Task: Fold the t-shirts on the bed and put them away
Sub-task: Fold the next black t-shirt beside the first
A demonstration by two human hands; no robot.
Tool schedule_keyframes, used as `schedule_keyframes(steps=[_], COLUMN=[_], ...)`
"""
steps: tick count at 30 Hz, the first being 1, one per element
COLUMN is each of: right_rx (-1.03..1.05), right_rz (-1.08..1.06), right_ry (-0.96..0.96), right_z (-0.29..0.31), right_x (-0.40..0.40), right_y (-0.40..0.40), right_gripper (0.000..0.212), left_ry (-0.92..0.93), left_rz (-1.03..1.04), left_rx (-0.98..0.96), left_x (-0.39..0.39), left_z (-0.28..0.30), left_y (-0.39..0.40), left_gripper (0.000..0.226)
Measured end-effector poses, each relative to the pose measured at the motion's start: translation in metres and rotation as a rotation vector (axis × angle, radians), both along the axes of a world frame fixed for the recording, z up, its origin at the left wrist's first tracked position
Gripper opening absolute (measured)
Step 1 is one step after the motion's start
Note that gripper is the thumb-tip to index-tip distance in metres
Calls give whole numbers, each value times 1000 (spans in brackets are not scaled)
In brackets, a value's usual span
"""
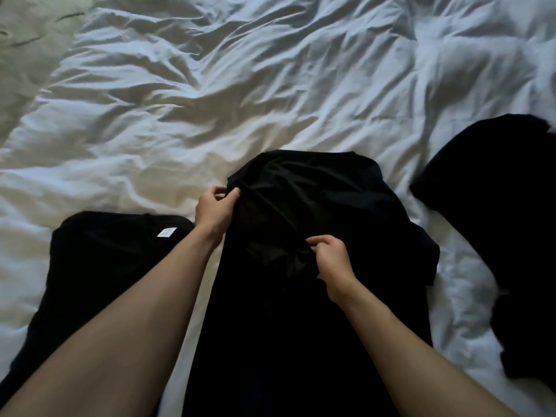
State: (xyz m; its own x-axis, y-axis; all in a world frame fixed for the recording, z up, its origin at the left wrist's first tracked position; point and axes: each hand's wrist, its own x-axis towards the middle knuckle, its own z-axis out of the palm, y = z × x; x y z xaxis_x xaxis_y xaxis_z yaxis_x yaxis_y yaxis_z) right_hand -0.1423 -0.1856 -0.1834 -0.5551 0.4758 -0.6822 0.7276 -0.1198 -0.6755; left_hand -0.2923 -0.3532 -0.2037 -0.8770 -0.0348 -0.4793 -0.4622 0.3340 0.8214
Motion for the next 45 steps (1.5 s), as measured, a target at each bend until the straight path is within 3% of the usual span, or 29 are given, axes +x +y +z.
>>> schedule_keyframes(steps=[1, 4, 5, 7, 11, 15, 18, 20, 23, 25, 28, 31, 36, 40, 42, 45], right_rx=[109, 285, 278, 196, -97, 189, 352, 447, 428, 551, 908, 978, 938, 1119, 1061, 952], right_rz=[37, 311, 372, 342, 49, 332, 493, 546, 580, 631, 632, 716, 889, 921, 1022, 1197], right_ry=[-2, -4, -2, 28, 114, 39, -49, -86, -97, -134, -102, -11, 26, 161, 286, 288], right_z=[2, 4, 4, 0, -2, -4, -1, 2, 7, 12, 19, 18, 9, 8, 8, 3], right_x=[2, 7, 8, 9, 13, 20, 18, 16, 14, 12, 8, 3, -13, -25, -32, -46], right_y=[1, -3, -6, -8, -3, 4, 1, 2, 3, 2, -9, -26, -49, -67, -74, -83], right_gripper=[22, 56, 57, 42, 23, 25, 38, 44, 52, 50, 47, 50, 50, 51, 56, 56], left_ry=[-13, -148, -197, -270, -291, -310, -277, -67, 149, 206, 280, 217, 187, 128, 91, 50], left_rz=[15, 26, 13, -18, 27, 5, 29, 21, -82, -164, -288, -440, -386, -327, -290, -195], left_rx=[72, 249, 281, 323, 441, 568, 392, 177, -50, -198, -454, -644, -673, -661, -625, -526], left_x=[4, 14, 16, 17, 6, -1, -3, -9, -5, 13, 56, 105, 129, 141, 159, 188], left_z=[0, -1, 1, 6, 15, 20, 20, 14, 15, 18, 17, 15, 17, 19, 18, 18], left_y=[-1, -8, -11, -16, -14, -5, 0, -1, -2, -5, -20, -34, -53, -66, -73, -78], left_gripper=[27, 22, 15, 10, 18, 10, 10, 18, 29, 46, 84, 90, 51, 52, 51, 45])
